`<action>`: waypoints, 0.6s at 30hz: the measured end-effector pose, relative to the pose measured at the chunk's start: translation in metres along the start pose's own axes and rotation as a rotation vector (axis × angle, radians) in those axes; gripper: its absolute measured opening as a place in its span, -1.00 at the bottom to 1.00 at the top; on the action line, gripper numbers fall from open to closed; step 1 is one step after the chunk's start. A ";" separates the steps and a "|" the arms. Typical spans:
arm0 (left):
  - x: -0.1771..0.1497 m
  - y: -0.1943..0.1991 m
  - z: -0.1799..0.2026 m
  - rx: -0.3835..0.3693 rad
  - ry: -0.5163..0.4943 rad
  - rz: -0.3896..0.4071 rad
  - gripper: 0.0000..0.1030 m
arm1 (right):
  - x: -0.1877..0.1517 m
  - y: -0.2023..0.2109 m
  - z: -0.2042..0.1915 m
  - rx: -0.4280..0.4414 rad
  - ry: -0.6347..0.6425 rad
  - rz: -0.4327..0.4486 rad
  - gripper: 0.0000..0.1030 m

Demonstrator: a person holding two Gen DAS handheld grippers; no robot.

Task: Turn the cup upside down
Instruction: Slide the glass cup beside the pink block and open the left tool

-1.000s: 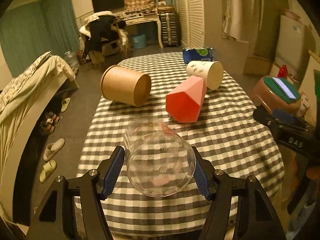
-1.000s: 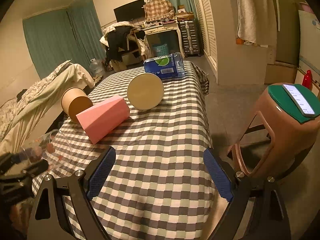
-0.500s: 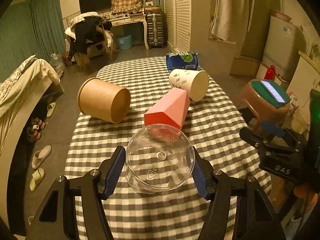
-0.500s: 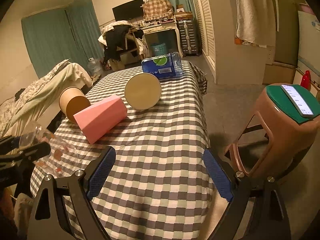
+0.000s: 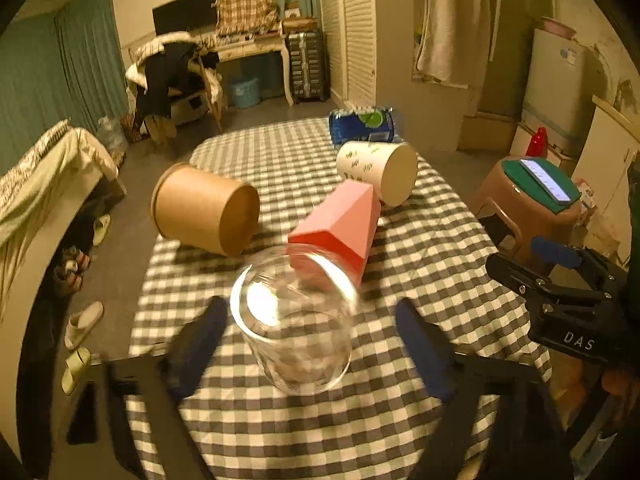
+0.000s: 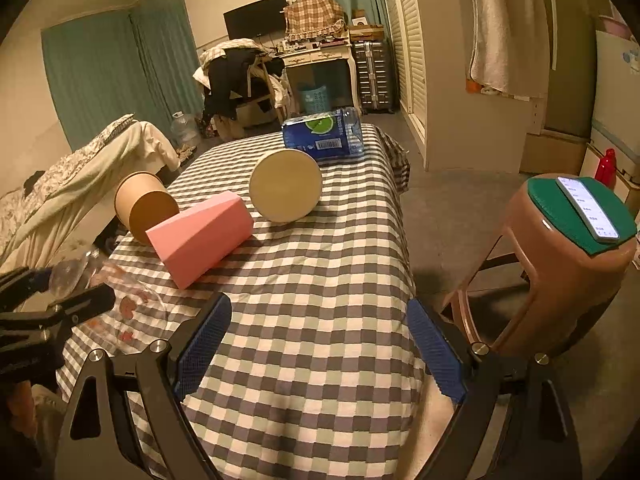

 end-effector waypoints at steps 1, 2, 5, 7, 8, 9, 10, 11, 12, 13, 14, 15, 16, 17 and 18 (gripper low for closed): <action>0.001 0.003 0.000 0.006 -0.010 0.013 0.84 | 0.000 0.002 -0.002 -0.003 0.004 0.002 0.74; 0.002 0.004 0.000 0.010 -0.015 0.018 0.84 | 0.000 0.004 -0.003 -0.006 0.006 0.004 0.74; 0.006 0.013 -0.003 0.015 -0.016 0.044 0.84 | -0.001 0.011 -0.005 -0.019 0.009 0.015 0.74; 0.009 0.024 -0.008 0.007 -0.003 0.072 0.84 | -0.001 0.017 -0.007 -0.025 0.012 0.029 0.74; 0.011 0.029 -0.011 0.005 0.005 0.088 0.84 | 0.000 0.022 -0.009 -0.030 0.014 0.038 0.74; 0.011 0.034 -0.014 0.004 0.013 0.105 0.84 | 0.000 0.028 -0.010 -0.036 0.018 0.049 0.74; 0.012 0.043 -0.020 0.005 0.027 0.130 0.85 | 0.001 0.033 -0.012 -0.043 0.022 0.061 0.74; 0.012 0.048 -0.023 0.007 0.037 0.146 0.85 | 0.002 0.041 -0.014 -0.052 0.027 0.079 0.74; 0.012 0.055 -0.029 0.011 0.054 0.170 0.87 | 0.004 0.049 -0.017 -0.060 0.032 0.095 0.74; 0.012 0.063 -0.037 0.020 0.078 0.195 0.87 | 0.006 0.056 -0.019 -0.065 0.037 0.108 0.74; 0.011 0.069 -0.044 0.032 0.098 0.208 0.87 | 0.007 0.064 -0.022 -0.072 0.044 0.127 0.74; 0.011 0.073 -0.049 0.045 0.114 0.218 0.87 | 0.010 0.074 -0.026 -0.079 0.053 0.149 0.74; 0.010 0.077 -0.054 0.058 0.132 0.230 0.87 | 0.011 0.081 -0.030 -0.085 0.061 0.168 0.74; 0.009 0.083 -0.060 0.069 0.150 0.246 0.87 | 0.013 0.090 -0.034 -0.093 0.068 0.186 0.74; 0.008 0.086 -0.065 0.072 0.162 0.256 0.87 | 0.016 0.099 -0.039 -0.100 0.077 0.207 0.74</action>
Point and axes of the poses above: each gripper's, at about its wrist camera, not at the fingertips, and y roughly against the way its jaws point, z to its right, x to its top, the point moved 4 cm from there along -y, roughly the way its jaws point, and after that the axes turned 13 degrees about -z, right-handed, at the moved point
